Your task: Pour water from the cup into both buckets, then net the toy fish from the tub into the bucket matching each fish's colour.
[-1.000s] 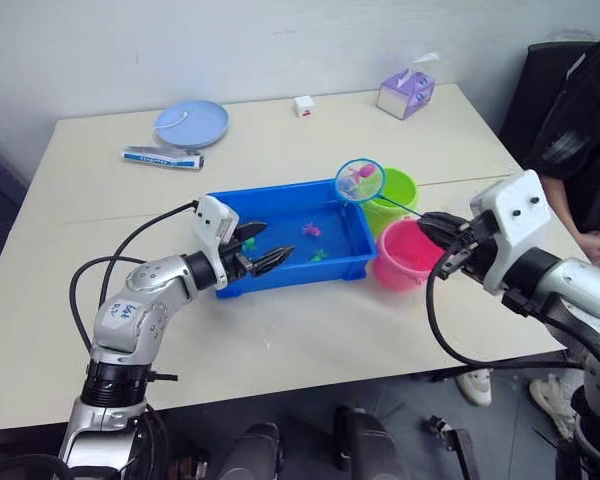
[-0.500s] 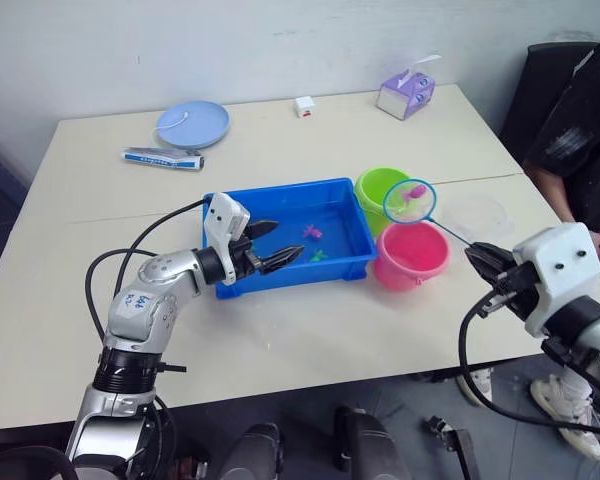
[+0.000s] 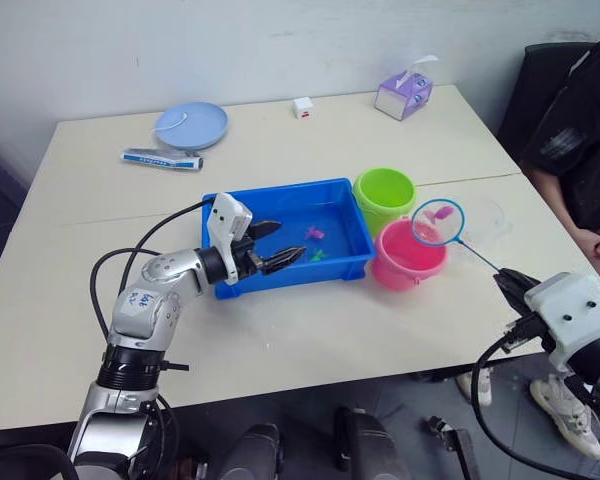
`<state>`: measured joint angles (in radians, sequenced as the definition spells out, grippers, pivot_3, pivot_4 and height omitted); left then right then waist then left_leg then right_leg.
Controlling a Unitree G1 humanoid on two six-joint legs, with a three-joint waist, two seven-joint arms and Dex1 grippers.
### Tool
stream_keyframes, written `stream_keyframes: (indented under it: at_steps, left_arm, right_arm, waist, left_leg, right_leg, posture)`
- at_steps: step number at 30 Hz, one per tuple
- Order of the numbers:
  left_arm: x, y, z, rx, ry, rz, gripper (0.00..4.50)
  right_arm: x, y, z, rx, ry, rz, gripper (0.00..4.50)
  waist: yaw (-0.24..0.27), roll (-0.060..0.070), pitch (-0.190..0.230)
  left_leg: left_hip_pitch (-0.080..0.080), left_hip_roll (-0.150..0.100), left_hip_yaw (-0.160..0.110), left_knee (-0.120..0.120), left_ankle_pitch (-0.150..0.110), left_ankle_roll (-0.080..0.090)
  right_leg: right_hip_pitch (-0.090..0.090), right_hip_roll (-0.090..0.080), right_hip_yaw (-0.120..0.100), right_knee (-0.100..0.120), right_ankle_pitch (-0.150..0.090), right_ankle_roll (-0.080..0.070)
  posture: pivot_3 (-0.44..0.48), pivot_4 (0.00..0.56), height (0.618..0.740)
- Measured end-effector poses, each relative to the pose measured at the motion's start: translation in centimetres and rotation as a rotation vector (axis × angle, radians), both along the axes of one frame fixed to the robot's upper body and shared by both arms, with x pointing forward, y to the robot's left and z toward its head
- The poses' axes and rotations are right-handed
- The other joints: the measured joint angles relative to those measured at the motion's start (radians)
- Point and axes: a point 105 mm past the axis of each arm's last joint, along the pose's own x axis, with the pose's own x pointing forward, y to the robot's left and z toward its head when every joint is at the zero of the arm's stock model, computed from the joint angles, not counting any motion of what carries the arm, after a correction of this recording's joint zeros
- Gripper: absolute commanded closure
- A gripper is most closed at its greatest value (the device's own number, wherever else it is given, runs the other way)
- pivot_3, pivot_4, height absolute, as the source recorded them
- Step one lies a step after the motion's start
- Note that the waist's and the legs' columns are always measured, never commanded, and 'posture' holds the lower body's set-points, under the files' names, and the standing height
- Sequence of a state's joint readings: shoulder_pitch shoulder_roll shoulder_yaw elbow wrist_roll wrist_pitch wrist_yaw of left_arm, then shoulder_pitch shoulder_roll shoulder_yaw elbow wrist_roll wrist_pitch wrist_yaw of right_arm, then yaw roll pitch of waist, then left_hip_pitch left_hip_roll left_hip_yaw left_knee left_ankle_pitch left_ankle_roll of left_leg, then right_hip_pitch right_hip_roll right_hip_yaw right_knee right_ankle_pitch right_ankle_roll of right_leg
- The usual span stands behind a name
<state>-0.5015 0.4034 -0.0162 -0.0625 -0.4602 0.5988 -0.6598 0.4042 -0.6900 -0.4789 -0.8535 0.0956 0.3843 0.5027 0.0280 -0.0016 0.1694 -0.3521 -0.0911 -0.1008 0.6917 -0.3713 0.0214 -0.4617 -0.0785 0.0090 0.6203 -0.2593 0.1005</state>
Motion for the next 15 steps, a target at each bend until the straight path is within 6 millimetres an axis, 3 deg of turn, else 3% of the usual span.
stream_keyframes:
  at_steps: [15]
  left_arm:
    - [0.0,0.0,0.0,0.000,0.000,0.003,0.20]
  right_arm:
    - [0.6,-1.8,-1.4,-0.254,-0.057,0.012,3.74]
  waist:
    - [0.000,0.000,0.000]
  left_leg:
    - [0.000,0.000,0.000,0.000,0.000,0.000]
  right_leg:
    - [0.000,0.000,0.000,0.000,0.000,0.000]
  posture:
    - [0.000,0.150,0.740]
